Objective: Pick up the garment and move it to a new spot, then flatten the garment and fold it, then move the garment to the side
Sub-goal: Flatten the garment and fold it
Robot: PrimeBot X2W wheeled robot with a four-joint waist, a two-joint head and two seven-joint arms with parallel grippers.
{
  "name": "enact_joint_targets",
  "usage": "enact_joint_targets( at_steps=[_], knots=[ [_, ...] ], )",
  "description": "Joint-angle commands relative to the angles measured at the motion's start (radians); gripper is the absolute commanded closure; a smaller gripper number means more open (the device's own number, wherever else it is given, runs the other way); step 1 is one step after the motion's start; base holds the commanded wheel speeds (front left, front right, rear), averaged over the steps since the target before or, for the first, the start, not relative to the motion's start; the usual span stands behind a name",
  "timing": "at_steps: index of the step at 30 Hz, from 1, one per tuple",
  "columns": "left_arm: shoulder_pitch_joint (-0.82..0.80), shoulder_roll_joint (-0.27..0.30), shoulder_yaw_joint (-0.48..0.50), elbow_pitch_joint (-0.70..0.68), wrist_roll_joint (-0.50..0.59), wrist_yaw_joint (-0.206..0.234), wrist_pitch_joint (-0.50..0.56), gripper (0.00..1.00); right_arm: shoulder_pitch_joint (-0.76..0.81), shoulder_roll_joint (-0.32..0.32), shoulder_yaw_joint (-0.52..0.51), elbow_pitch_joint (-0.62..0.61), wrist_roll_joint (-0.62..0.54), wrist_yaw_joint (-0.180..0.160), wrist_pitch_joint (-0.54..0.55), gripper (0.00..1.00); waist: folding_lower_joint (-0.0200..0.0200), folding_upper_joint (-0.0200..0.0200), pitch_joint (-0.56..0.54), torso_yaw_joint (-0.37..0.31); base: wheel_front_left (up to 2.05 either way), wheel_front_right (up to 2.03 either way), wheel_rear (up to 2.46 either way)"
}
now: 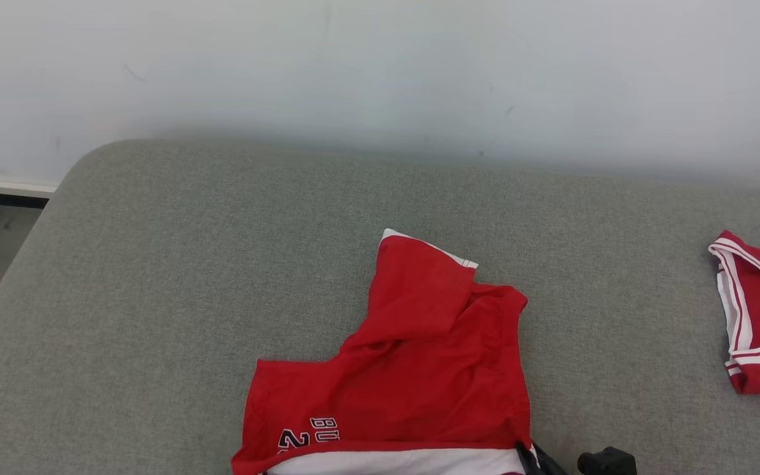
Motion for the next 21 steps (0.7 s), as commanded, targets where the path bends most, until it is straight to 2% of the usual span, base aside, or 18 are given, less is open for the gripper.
enact_joint_targets(
  at_steps=[1, 6, 13, 17, 21],
  knots=[
    [-0.018, 0.001, -0.007, 0.000, -0.021, -0.002, -0.002, 1.00, -0.006, 0.001, 0.006, -0.005, 0.012, 0.001, -0.001, 1.00, -0.0001, 0.0000, -0.007, 0.003, 0.00, 0.00, 0.00],
    [0.016, 0.001, -0.002, -0.025, -0.005, 0.004, -0.002, 1.00, 0.027, -0.002, -0.017, -0.057, 0.024, 0.001, -0.001, 1.00, -0.0001, 0.0000, -0.027, 0.005, 0.00, 0.00, 0.00],
    [0.056, 0.007, 0.010, -0.149, 0.028, -0.006, -0.002, 1.00, 0.094, -0.019, -0.078, -0.190, 0.035, 0.001, -0.001, 1.00, -0.0001, 0.0000, -0.019, -0.010, 0.00, 0.00, 0.00],
    [-0.036, 0.017, -0.017, -0.194, 0.050, -0.023, 0.010, 1.00, 0.040, -0.017, -0.100, -0.218, 0.073, 0.001, 0.000, 1.00, -0.0001, 0.0000, 0.016, -0.025, 0.00, 0.00, 0.00],
    [-0.219, 0.060, -0.066, -0.235, 0.079, -0.050, 0.087, 1.00, -0.116, -0.040, -0.105, -0.224, 0.106, 0.001, 0.044, 1.00, -0.0001, 0.0000, 0.092, -0.057, 0.00, 0.00, 0.00]
  ],
)
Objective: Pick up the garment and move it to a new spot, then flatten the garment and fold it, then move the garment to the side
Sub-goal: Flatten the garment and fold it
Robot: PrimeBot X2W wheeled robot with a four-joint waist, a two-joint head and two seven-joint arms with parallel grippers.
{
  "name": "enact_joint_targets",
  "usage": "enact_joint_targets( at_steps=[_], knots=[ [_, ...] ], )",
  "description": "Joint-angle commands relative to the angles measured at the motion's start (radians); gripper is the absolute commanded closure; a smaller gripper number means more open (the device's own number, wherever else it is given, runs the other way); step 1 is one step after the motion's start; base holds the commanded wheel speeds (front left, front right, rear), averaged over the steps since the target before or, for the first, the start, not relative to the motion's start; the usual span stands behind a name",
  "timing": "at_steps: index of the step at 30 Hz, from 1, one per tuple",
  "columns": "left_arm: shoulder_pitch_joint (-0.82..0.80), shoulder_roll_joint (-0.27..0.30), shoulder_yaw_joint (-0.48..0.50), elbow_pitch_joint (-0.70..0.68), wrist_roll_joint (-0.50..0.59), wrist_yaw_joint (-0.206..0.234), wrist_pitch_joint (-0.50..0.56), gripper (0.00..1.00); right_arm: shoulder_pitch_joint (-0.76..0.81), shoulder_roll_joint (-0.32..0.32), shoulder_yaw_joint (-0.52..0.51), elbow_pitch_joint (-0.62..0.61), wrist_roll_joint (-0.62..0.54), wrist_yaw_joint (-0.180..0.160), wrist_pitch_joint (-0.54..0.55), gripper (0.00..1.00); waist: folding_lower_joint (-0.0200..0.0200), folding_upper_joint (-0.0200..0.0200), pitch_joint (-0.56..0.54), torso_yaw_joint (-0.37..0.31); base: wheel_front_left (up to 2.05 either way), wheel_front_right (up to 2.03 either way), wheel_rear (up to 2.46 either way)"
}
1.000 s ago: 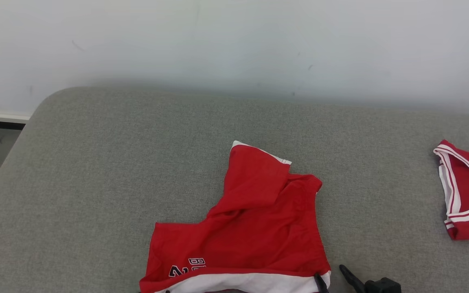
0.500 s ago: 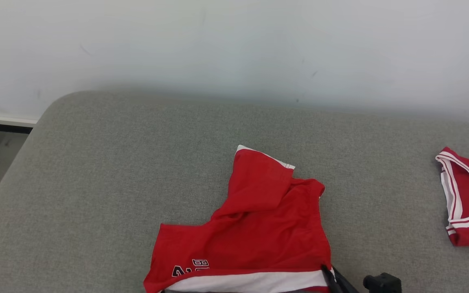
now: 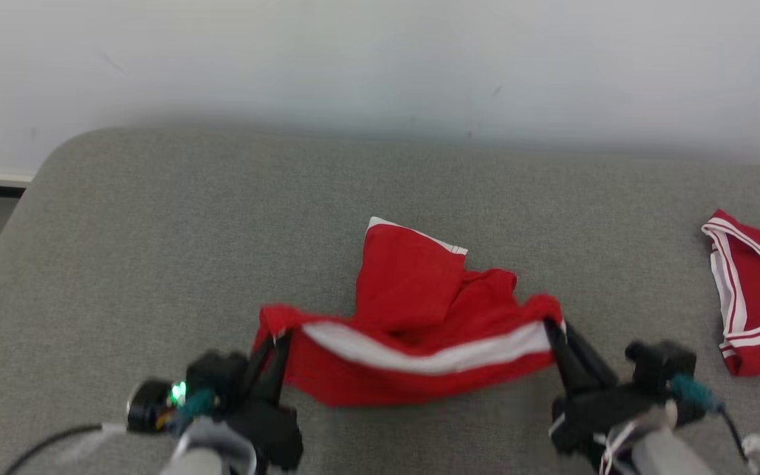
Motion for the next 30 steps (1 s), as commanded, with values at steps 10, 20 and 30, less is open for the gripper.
enact_joint_targets(
  at_steps=[10, 20, 30],
  knots=[
    [-0.786, 0.095, -0.050, 0.053, -0.262, -0.022, 0.361, 1.00, -0.764, -0.063, -0.069, 0.122, 0.206, 0.001, 0.207, 1.00, 0.0000, 0.0000, 0.374, -0.110, 0.00, 0.00, 0.00],
    [-1.436, 0.098, -0.124, 0.287, -0.285, -0.022, 0.393, 1.00, -1.386, -0.081, -0.078, 0.377, 0.206, 0.001, 0.252, 1.00, 0.0000, 0.0000, 0.563, -0.149, 0.00, 0.00, 0.00],
    [-1.724, 0.058, -0.137, 0.512, -0.305, -0.022, 0.291, 1.00, -1.617, -0.081, -0.019, 0.533, 0.180, 0.001, 0.208, 1.00, 0.0000, 0.0000, 0.595, -0.164, 0.00, 0.00, 0.00]
  ],
)
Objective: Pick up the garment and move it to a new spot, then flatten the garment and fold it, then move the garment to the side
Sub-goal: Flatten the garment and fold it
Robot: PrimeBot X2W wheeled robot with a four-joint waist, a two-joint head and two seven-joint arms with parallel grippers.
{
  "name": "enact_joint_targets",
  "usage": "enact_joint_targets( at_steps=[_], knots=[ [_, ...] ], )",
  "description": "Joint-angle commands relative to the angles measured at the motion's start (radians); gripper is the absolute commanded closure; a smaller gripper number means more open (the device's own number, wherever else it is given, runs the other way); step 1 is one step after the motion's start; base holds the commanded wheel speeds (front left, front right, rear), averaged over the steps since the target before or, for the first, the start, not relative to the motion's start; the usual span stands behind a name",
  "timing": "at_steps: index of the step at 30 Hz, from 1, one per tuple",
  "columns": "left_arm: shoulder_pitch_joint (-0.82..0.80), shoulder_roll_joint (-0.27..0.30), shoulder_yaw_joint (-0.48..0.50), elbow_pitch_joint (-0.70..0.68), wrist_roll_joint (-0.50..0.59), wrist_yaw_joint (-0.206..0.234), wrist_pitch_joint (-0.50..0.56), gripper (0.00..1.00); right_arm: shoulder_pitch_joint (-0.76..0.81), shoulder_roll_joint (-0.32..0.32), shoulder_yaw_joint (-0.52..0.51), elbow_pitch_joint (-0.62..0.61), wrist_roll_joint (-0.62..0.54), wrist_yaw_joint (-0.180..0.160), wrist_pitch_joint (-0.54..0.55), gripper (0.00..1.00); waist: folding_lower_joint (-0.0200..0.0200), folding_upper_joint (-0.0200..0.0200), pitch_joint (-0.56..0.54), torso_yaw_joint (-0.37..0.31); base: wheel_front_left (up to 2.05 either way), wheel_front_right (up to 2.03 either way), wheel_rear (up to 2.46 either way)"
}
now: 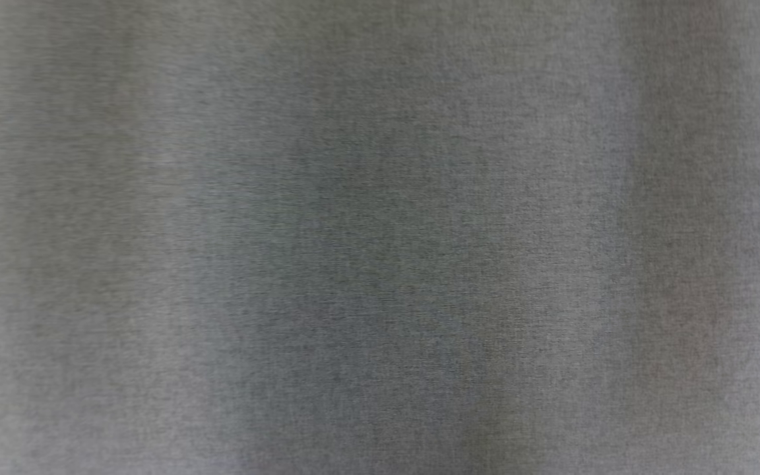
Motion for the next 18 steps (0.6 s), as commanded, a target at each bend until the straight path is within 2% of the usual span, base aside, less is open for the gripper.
enact_joint_targets(
  at_steps=[1, 9, 18],
  knots=[
    [-0.029, -0.006, 0.000, 0.012, -0.004, 0.002, -0.014, 1.00, -0.023, -0.002, 0.006, 0.009, -0.001, 0.001, -0.006, 1.00, -0.0004, -0.0004, 0.027, -0.025, 0.00, 0.00, 0.00],
    [-0.084, -0.026, -0.048, 0.117, -0.045, 0.002, -0.080, 1.00, -0.083, 0.016, 0.057, 0.092, 0.010, 0.001, -0.041, 1.00, -0.0004, -0.0004, 0.015, -0.025, 0.00, 0.00, 0.00],
    [-0.054, -0.013, -0.096, 0.175, -0.100, 0.002, -0.142, 1.00, -0.066, 0.013, 0.098, 0.155, 0.048, 0.001, -0.072, 1.00, -0.0004, -0.0004, -0.033, -0.022, 0.00, 0.00, 0.00]
  ],
)
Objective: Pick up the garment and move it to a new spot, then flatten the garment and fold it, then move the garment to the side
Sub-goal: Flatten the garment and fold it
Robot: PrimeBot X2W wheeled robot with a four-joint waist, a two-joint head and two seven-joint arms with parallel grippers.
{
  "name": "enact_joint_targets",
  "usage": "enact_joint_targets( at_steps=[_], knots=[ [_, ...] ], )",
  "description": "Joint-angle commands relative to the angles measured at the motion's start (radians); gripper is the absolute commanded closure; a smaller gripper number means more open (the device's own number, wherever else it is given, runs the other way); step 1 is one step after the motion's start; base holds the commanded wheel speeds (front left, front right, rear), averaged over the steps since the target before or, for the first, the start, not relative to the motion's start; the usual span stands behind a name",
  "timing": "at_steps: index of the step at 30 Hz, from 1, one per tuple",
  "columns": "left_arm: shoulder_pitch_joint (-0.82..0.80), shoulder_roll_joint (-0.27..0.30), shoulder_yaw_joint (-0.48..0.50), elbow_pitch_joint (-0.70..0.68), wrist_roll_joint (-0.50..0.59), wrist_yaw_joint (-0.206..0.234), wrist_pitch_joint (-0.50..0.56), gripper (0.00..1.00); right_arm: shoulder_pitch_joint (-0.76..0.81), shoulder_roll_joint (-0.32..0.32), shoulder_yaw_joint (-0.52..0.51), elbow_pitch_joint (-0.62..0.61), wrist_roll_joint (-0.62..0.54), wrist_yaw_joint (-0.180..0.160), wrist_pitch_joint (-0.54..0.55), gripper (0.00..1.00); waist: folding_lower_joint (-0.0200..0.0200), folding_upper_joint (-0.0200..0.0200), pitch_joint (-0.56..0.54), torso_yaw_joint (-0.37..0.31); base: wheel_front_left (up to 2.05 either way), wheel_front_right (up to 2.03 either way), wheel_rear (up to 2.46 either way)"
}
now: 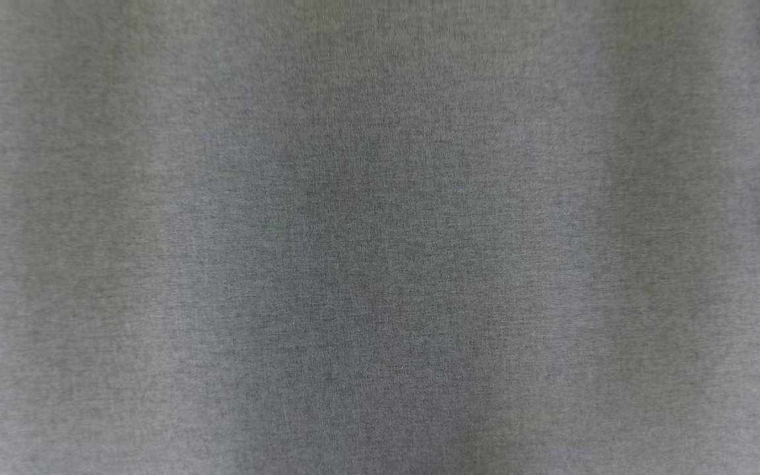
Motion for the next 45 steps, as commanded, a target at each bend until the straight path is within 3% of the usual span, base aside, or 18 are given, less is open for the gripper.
enact_joint_targets(
  at_steps=[1, 8, 18, 20, 21, 27, 33, 37, 45],
  knots=[
    [0.033, 0.006, -0.007, 0.006, -0.007, 0.002, -0.015, 1.00, 0.028, 0.005, 0.006, 0.007, 0.010, 0.001, -0.009, 1.00, 0.0001, -0.0002, -0.029, 0.003, 0.00, 0.00, 0.00],
    [0.260, 0.029, -0.068, -0.083, -0.098, 0.002, -0.117, 1.00, 0.237, 0.019, 0.111, -0.073, 0.079, 0.001, -0.055, 1.00, 0.0001, -0.0002, -0.156, 0.001, 0.00, 0.00, 0.00],
    [0.705, 0.115, -0.076, -0.309, -0.231, 0.005, -0.204, 1.00, 0.666, -0.059, 0.260, -0.330, 0.270, 0.001, -0.099, 1.00, 0.0001, -0.0002, -0.325, 0.006, 0.00, 0.00, 0.00],
    [0.875, 0.152, -0.090, -0.399, -0.218, 0.037, -0.218, 1.00, 0.808, -0.091, 0.286, -0.409, 0.324, 0.001, -0.118, 1.00, 0.0001, -0.0002, -0.367, 0.003, 0.00, 0.00, 0.00],
    [0.875, 0.152, -0.090, -0.399, -0.218, 0.037, -0.218, 1.00, 0.808, -0.091, 0.286, -0.409, 0.324, 0.001, -0.118, 1.00, 0.0001, -0.0002, -0.367, 0.003, 0.00, 0.00, 0.00],
    [1.227, 0.226, -0.075, -0.639, -0.232, 0.138, -0.232, 1.00, 1.077, -0.147, 0.324, -0.538, 0.376, 0.001, -0.151, 1.00, 0.0001, -0.0002, -0.426, 0.002, 0.00, 0.00, 0.00],
    [1.555, 0.289, -0.071, -0.804, -0.236, 0.230, -0.236, 1.00, 1.344, -0.187, 0.353, -0.627, 0.374, 0.001, -0.167, 1.00, 0.0001, -0.0002, -0.481, 0.012, 0.00, 0.00, 0.00],
    [1.738, 0.290, -0.045, -0.862, -0.239, 0.277, -0.238, 1.00, 1.497, -0.212, 0.333, -0.658, 0.354, 0.001, -0.176, 1.00, 0.0001, -0.0002, -0.512, 0.020, 0.00, 0.00, 0.00],
    [1.974, 0.280, 0.027, -0.883, -0.097, 0.328, -0.239, 1.00, 1.721, -0.232, 0.302, -0.733, 0.298, -0.002, -0.181, 1.00, 0.0001, -0.0002, -0.548, 0.031, 0.00, 0.00, 0.00]
  ],
)
